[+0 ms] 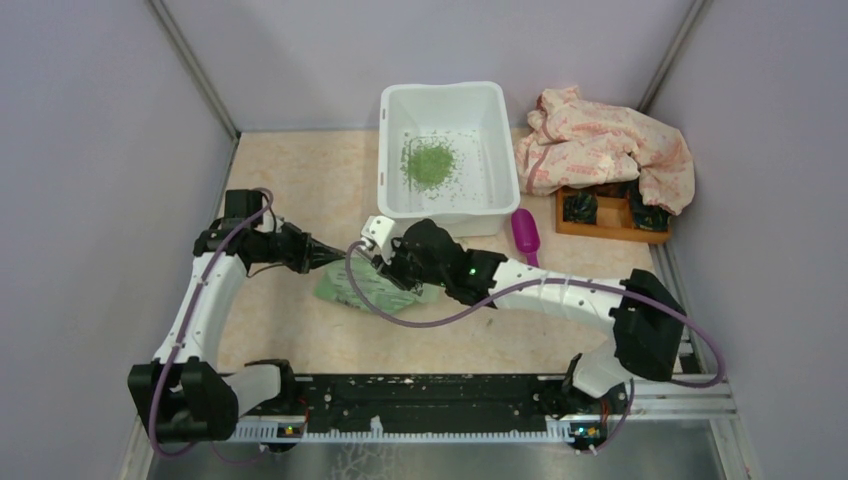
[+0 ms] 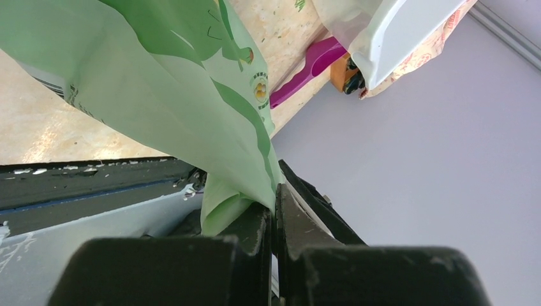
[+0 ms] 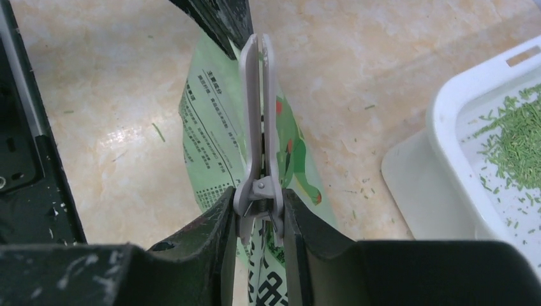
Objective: Fill the litter box with clean litter
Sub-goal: Adjust the clamp at the cat litter bag.
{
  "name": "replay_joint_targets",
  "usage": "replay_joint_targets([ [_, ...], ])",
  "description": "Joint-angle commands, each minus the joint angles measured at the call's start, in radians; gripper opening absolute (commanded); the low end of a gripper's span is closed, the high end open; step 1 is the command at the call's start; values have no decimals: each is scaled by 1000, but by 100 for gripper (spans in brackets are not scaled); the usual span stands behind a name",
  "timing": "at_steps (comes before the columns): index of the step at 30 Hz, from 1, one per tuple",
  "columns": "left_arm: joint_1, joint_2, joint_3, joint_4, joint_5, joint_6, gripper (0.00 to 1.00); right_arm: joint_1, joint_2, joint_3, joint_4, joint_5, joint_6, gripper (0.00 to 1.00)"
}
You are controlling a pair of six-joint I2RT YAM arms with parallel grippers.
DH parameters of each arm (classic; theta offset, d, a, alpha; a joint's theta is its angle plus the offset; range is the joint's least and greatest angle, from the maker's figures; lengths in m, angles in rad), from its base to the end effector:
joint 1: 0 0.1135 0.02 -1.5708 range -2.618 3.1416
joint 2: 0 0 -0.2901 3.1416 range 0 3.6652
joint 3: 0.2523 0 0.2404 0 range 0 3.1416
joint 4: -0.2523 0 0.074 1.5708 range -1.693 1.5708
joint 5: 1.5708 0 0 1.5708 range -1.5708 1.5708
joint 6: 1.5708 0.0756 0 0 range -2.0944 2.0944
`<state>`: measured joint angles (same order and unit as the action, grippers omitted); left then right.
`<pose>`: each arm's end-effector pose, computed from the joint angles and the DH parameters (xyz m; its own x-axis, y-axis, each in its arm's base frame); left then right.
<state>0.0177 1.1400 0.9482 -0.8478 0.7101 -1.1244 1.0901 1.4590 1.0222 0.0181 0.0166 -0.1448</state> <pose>0.2062 -0.0456 0.2784 -0.6579 -0.6957 0.2883 -0.6408 0.3161 -0.6996 0.1679 0.3192 0.2969 -0.0591 -0.4254 -0.9031 -0.8975 0.4188 -0.1385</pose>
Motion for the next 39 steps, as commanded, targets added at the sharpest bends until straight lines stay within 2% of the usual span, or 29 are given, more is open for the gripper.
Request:
replay_joint_targets([
  [1,5,-37,24,29,74,8,1,-8,59,200,-247,-83,-62,0],
  [6,9,-39,41,17,83,17,1,-16,128,359,-469,-106,-102,0],
  [13,17,-42,43,14,96,24,1,-22,184,466,-641,-107,-117,0],
  [25,26,-70,48,-1,115,32,1,-34,271,663,-814,-140,-140,0],
  [39,33,-212,-9,-37,134,10,2,7,295,743,-944,-194,-151,0],
])
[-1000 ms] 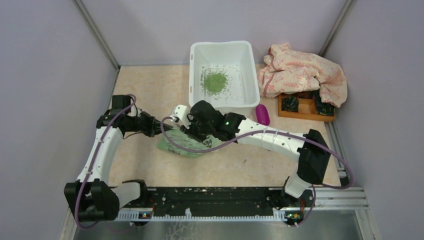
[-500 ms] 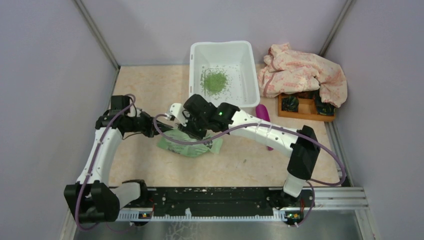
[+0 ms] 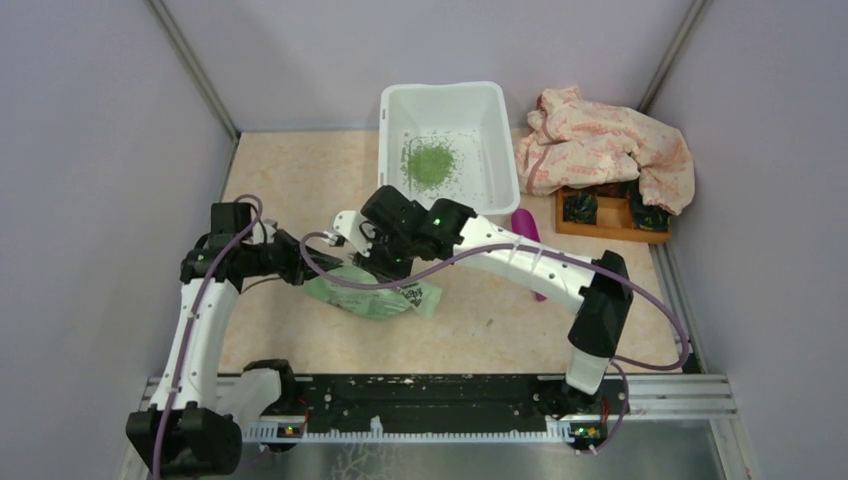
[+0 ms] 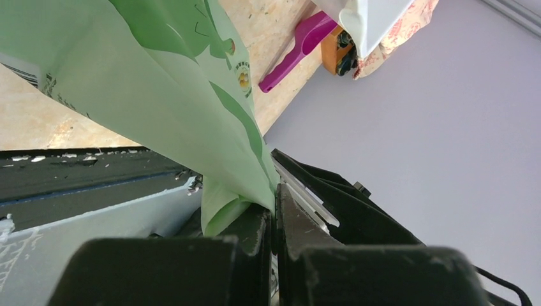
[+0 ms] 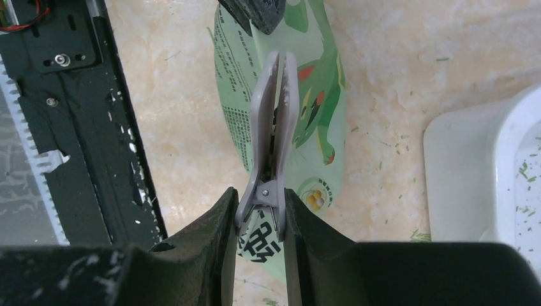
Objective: Fill the litter box with clean litter
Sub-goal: Adjust the clamp at the cat litter bag.
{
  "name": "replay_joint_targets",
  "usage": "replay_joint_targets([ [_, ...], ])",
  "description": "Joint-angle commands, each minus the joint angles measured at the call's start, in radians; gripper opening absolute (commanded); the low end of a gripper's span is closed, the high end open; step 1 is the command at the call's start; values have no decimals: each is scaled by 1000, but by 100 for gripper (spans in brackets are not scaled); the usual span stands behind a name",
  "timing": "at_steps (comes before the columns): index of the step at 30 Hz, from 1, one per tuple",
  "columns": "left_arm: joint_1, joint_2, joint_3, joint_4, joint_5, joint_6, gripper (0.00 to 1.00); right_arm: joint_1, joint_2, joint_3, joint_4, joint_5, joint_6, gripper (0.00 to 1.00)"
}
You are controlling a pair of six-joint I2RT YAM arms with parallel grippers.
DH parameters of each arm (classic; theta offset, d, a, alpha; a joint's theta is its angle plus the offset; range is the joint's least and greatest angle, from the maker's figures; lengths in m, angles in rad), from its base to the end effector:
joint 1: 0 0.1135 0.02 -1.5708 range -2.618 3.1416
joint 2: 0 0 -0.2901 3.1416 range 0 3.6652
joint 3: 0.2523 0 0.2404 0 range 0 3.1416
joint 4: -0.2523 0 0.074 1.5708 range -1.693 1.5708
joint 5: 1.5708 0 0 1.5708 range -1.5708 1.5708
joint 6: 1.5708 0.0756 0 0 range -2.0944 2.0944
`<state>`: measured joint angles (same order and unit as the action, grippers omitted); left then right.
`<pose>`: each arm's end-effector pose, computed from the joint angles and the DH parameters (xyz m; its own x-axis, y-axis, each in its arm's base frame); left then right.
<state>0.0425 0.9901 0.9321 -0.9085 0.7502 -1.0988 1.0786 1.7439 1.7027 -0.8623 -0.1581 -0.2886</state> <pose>0.1722 -0.0443 0.2961 -0.6908 -0.6815 0.2414 -0.5704 0.3087 -0.7611 0.1771 0.3555 0.3329 -0.0951 -0.7720 -0.6285 -0.9841 0.1680 -0.0576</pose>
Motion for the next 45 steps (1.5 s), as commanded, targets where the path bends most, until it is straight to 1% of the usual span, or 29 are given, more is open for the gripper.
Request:
replay_joint_targets([
  [1,7,-67,5,22,94,-18,2,22,11,65,-70,-20,-8,0],
  [8,8,-84,50,-5,92,-12,2,56,26,82,-91,-26,-7,0],
  [15,7,-103,78,-23,87,-16,2,80,29,62,-94,-43,-4,0],
  [22,7,-110,117,-33,85,-28,2,80,45,68,-84,-40,-7,0],
  [28,8,-118,140,-52,86,-23,3,68,71,85,-75,11,-6,0],
  [39,8,-128,147,-37,94,-44,3,48,104,94,-30,-19,-44,0],
  [42,7,-125,151,-37,97,-43,3,46,117,119,-22,-2,-58,0],
  [43,8,-124,151,-38,96,-43,3,46,119,126,-19,10,-59,2],
  [45,8,-123,146,-36,97,-41,3,47,114,127,-3,25,-64,22],
])
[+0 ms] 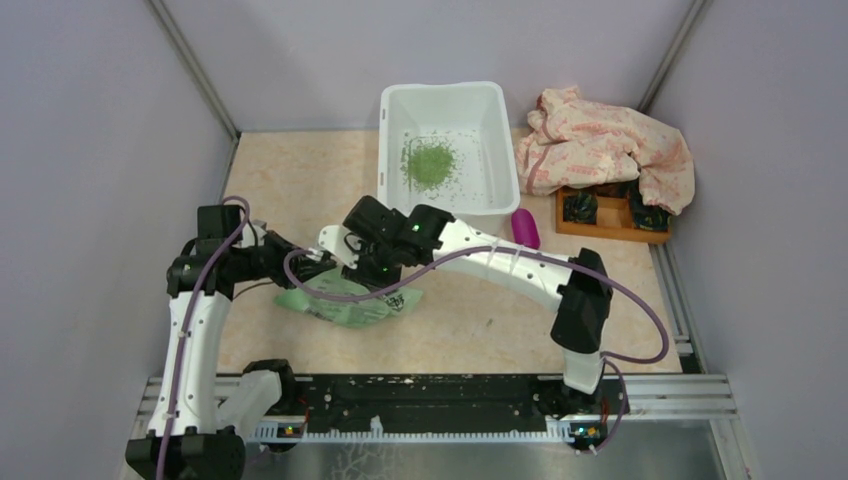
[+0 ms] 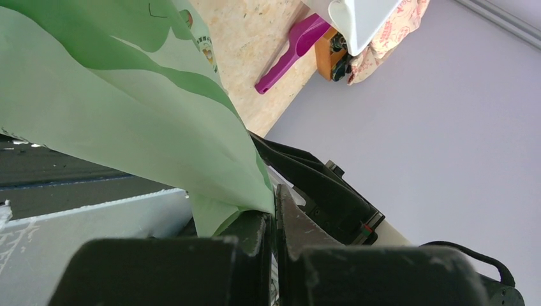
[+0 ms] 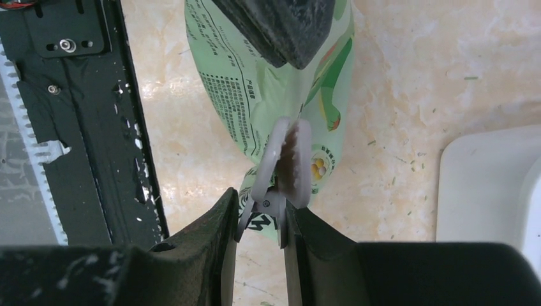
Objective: Fill the litter box with clean litter
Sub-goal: Adjust the clamp at the cat litter bag.
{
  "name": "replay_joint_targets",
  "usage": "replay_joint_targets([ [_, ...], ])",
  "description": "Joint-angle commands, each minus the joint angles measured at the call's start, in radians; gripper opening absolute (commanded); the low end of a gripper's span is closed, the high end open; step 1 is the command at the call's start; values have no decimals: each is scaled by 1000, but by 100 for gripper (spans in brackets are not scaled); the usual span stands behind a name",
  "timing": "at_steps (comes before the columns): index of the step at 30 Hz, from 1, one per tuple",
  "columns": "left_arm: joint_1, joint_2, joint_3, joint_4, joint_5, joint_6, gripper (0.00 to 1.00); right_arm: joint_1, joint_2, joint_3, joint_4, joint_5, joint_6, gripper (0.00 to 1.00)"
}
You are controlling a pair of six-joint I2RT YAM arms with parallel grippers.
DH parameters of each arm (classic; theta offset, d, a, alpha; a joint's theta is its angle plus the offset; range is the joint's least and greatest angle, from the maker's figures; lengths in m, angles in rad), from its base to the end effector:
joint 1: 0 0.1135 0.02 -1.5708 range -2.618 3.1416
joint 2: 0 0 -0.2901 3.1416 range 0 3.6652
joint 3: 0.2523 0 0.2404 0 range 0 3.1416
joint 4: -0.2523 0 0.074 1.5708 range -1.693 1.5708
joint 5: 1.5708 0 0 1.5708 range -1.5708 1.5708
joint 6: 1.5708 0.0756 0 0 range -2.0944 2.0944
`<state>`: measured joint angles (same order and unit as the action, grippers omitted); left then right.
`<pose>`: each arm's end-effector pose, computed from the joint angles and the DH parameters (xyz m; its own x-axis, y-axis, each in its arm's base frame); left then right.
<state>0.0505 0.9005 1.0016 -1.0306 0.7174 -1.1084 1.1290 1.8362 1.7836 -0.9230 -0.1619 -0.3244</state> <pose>0.1460 -0.0424 0.3191 -0.6745 -0.7093 0.2046 -0.5580 0.3084 -0.7704 0.1664 0.3804 0.3181 -0.0389 -0.8180 -0.5740 -0.9951 0.0840 -0.0522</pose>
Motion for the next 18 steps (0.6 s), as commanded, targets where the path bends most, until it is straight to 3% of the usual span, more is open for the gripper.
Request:
replay_joint_targets([
  [1,0,-34,74,87,128,-30,3,-5,11,28,83,39,-26,31],
  [5,0,-33,63,88,126,-25,3,-14,-75,-104,228,69,-3,42],
  [10,-1,-33,49,96,126,-22,3,-53,-267,-411,549,36,90,54],
  [14,0,-28,44,96,124,-16,3,-77,-487,-700,926,55,163,80],
  [15,0,-28,42,97,124,-16,3,-85,-534,-760,1008,55,185,93],
  [16,0,-28,40,98,123,-16,3,-92,-572,-831,1075,42,208,98],
  [18,0,-28,37,97,119,-17,4,-102,-626,-903,1163,33,252,98],
])
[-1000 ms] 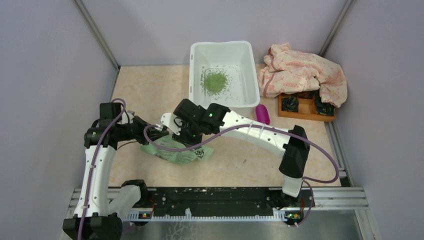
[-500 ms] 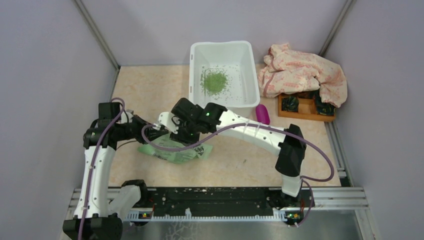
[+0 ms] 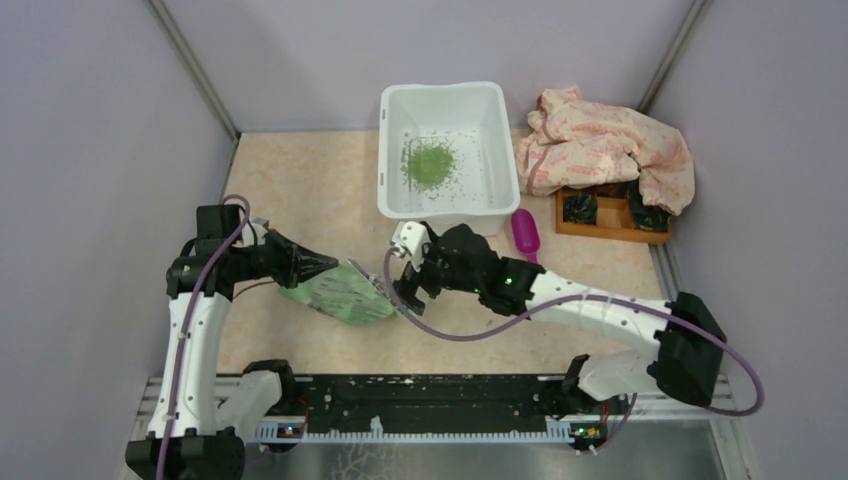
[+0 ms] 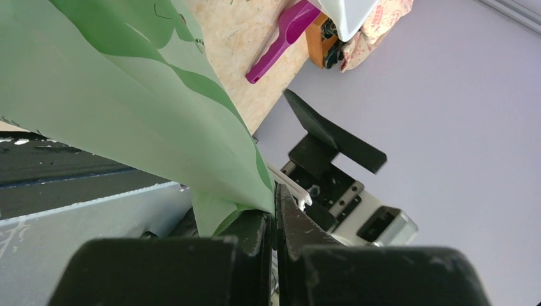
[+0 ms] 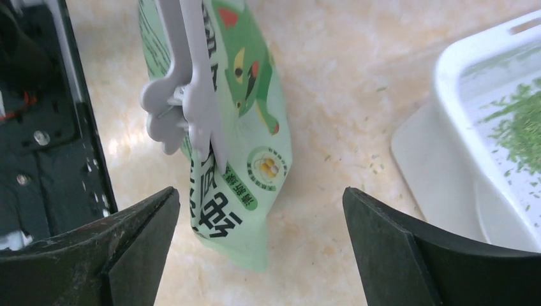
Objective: Fill the litter box with clean litter
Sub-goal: Adjust the clamp at the cat litter bag.
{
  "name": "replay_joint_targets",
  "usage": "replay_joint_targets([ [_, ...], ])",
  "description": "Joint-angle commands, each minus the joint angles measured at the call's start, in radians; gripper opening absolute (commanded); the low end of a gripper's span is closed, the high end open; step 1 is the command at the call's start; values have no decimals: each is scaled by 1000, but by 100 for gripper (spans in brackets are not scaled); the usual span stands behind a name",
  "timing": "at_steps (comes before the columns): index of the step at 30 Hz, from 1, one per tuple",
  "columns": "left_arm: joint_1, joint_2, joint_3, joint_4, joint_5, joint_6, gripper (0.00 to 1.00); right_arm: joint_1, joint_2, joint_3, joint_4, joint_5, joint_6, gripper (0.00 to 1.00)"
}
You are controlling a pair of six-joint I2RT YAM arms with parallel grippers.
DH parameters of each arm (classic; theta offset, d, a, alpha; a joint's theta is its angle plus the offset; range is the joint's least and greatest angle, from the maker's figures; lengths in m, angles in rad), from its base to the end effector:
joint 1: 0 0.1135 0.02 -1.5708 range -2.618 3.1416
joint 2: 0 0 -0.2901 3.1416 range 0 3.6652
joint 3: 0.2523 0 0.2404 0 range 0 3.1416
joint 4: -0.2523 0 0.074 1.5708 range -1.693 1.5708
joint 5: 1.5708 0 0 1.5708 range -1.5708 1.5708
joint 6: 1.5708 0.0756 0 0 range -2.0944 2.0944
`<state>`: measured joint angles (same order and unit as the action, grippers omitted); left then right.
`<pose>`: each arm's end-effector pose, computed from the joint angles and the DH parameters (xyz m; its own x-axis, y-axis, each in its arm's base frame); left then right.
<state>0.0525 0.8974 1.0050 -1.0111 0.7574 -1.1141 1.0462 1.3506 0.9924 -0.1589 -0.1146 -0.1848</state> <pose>0.1464 -0.0443 0.3237 -0.6928 -0.6895 0.2114 -0.5336 0.2928 -0.7934 0.1555 0.2859 0.2975 -0.0763 -0.4962 -0.8648 -0.9396 0.3259 -0.1042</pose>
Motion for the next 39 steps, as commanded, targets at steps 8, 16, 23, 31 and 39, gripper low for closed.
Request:
replay_joint_targets([
  [8,-1,-19,29,92,69,-23,4,10,-168,-262,625,-41,249,94],
  [16,-2,-14,24,100,61,-26,4,127,-125,-282,711,136,209,98],
  [23,-2,-14,21,101,63,-27,4,149,-55,-226,700,252,189,97],
  [31,-2,-13,17,104,66,-24,4,149,-34,-212,678,282,189,72],
  [39,-2,-17,21,105,69,-29,4,149,-12,-181,647,280,190,55],
])
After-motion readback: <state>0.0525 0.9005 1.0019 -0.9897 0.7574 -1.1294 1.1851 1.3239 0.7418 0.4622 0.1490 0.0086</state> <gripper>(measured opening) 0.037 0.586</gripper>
